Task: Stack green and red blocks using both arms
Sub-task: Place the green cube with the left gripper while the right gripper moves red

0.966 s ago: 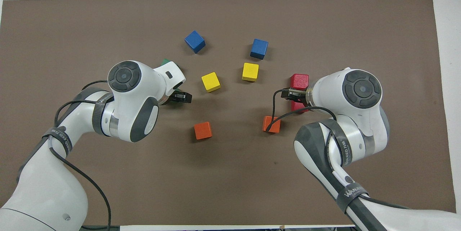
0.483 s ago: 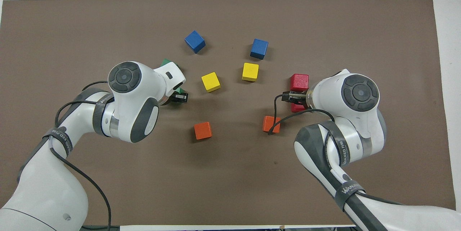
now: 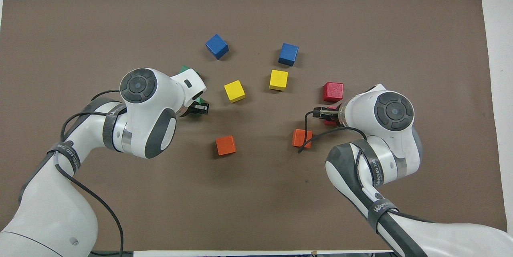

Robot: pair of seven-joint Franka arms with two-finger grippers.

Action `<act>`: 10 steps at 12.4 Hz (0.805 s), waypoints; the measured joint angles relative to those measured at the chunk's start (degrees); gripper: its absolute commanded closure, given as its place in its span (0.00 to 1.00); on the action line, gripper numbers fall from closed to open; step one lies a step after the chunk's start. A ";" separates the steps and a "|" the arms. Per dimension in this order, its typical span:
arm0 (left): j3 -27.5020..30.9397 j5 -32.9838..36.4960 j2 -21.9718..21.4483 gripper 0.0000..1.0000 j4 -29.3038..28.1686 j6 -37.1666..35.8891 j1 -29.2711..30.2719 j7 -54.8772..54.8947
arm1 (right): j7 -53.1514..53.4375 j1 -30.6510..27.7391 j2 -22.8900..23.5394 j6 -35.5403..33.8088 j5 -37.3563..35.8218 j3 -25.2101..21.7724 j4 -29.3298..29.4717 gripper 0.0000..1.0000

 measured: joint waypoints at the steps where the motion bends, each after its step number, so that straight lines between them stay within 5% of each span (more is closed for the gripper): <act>1: 0.33 0.00 -0.25 1.00 0.56 -0.96 0.12 -0.04 | 0.00 0.00 0.00 0.47 0.00 0.00 -0.32 0.00; 2: 0.73 0.00 -0.90 1.00 1.61 -3.04 0.58 -0.04 | 0.00 0.00 0.00 1.51 0.00 0.00 -0.88 0.00; 3: 1.01 0.00 -2.08 1.00 3.09 -6.15 1.72 0.01 | 0.00 0.00 0.00 2.39 0.00 0.00 -1.54 0.13; 6: 1.42 0.01 -6.90 1.00 5.69 -14.27 6.98 1.92 | 0.00 0.00 0.00 2.84 0.00 0.00 -2.59 0.96; 10: 2.04 0.02 -9.00 1.00 5.40 -17.94 21.49 15.13 | -0.20 0.00 -0.66 -0.69 0.00 0.00 -1.92 1.00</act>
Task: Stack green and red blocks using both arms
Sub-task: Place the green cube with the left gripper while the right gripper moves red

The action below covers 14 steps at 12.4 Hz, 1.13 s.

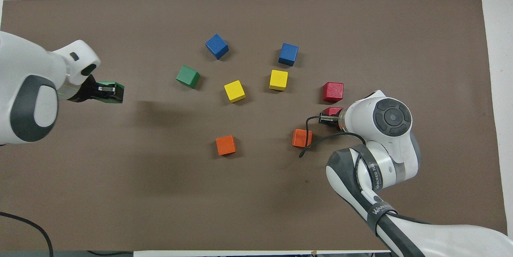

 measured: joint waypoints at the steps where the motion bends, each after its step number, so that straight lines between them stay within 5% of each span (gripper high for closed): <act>1: 0.10 0.00 0.00 1.00 -0.48 -0.04 3.93 2.85 | -0.20 -0.02 -0.71 -2.70 -0.08 -0.04 1.04 1.00; 6: -0.25 0.00 0.37 1.00 -7.55 9.62 9.81 5.61 | -13.49 -7.65 -6.96 -19.23 -0.20 -0.54 9.81 1.00; 13: -0.20 0.00 5.96 1.00 -10.17 19.69 10.53 5.51 | -34.32 -20.51 -5.76 -11.52 -0.21 -0.87 6.15 1.00; 14: -0.20 0.00 6.01 0.49 -10.07 19.77 10.54 5.51 | -34.33 -21.33 -4.72 -10.31 -0.21 -0.86 5.64 1.00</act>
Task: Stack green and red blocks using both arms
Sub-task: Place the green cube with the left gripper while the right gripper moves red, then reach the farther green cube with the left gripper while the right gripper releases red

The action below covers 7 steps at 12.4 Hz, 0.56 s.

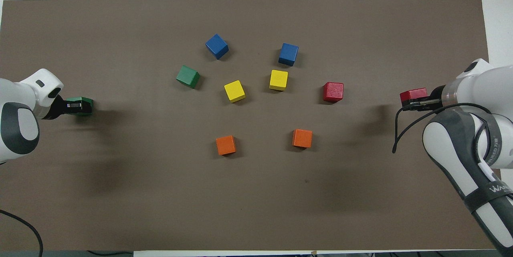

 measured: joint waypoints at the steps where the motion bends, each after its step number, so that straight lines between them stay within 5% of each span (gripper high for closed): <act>1: 0.00 0.00 0.00 0.00 0.00 0.01 0.00 0.03 | -0.02 -0.83 0.96 0.65 0.00 -0.02 -0.16 1.00; 4: -0.04 0.33 0.01 0.00 0.42 -1.02 0.01 3.93 | -0.02 -2.25 2.46 1.74 0.03 -0.01 -0.55 1.00; 7: -0.06 2.42 -0.21 0.00 10.67 -14.91 0.15 8.95 | -0.02 -2.93 3.01 4.33 0.03 -0.01 -1.65 1.00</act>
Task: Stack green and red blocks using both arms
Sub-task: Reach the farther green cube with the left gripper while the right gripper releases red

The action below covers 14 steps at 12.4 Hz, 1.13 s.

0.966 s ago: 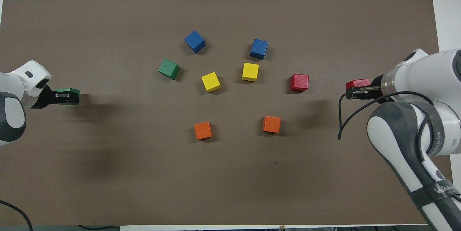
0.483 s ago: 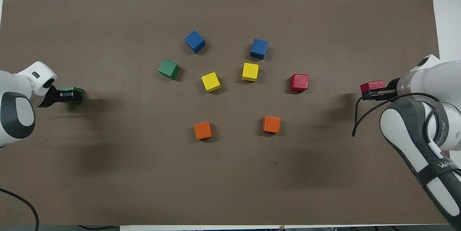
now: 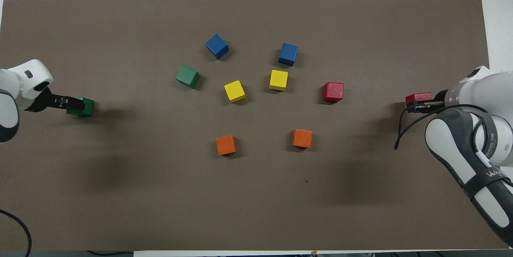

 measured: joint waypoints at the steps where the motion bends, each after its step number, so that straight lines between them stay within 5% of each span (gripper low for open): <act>1: -0.30 0.72 -0.15 0.00 5.01 -4.59 -0.29 0.36 | 0.00 0.00 0.23 1.27 0.00 0.01 -0.56 1.00; 3: -0.81 0.85 -0.42 0.00 9.84 -7.36 -3.54 0.18 | 0.00 0.00 1.11 3.04 0.00 0.01 -1.29 1.00; 8: -1.64 -0.85 1.79 0.00 9.70 -3.12 -21.31 -14.43 | 0.00 0.00 3.11 5.91 0.00 0.01 -1.60 1.00; 11: -1.55 -4.87 5.33 0.00 9.68 2.02 -25.77 -15.00 | 0.00 0.00 4.24 6.69 0.00 0.01 -1.63 1.00; 12: -1.55 -5.12 7.11 0.00 9.71 4.37 -27.03 -15.00 | 0.00 0.00 4.24 6.71 0.01 0.01 -1.62 0.65; 13: -1.55 -5.12 8.56 0.00 9.74 5.60 -28.00 -15.00 | 0.00 0.00 4.24 6.72 0.01 0.01 -1.62 0.01; 14: -1.53 -5.12 9.72 0.00 9.87 6.26 -28.61 -15.00 | 0.00 0.00 4.24 6.72 0.01 0.01 -1.62 0.00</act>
